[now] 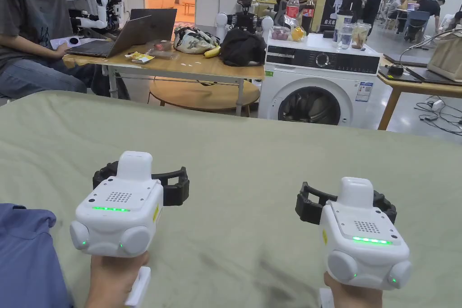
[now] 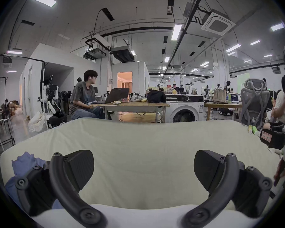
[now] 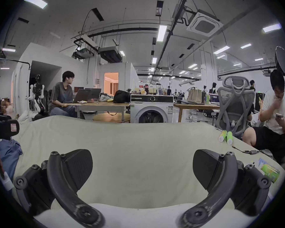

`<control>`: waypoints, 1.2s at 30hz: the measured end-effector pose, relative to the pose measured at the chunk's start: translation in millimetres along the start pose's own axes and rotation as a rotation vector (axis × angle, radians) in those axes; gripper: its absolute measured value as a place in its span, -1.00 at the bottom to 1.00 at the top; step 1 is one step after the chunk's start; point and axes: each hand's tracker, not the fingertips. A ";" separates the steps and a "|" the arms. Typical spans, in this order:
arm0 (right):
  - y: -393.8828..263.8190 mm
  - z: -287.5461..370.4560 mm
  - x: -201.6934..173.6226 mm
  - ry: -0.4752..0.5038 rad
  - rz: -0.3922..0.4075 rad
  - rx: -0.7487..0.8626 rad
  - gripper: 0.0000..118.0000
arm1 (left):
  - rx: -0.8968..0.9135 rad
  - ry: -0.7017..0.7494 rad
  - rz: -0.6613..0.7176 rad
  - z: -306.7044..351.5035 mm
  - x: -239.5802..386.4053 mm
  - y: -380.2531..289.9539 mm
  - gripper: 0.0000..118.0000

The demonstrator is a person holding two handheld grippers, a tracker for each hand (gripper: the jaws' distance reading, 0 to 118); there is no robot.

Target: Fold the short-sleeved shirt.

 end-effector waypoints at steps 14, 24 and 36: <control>14.6 -9.2 -3.2 -0.002 0.058 -0.003 1.00 | -0.040 0.007 -0.007 -14.9 1.1 21.6 0.99; 18.6 -7.0 -5.2 0.000 0.067 0.010 1.00 | -0.041 0.011 -0.076 -9.8 5.8 19.8 0.99; 18.4 -3.7 -6.5 0.005 0.084 0.006 1.00 | -0.013 0.009 -0.088 -6.6 5.6 21.6 1.00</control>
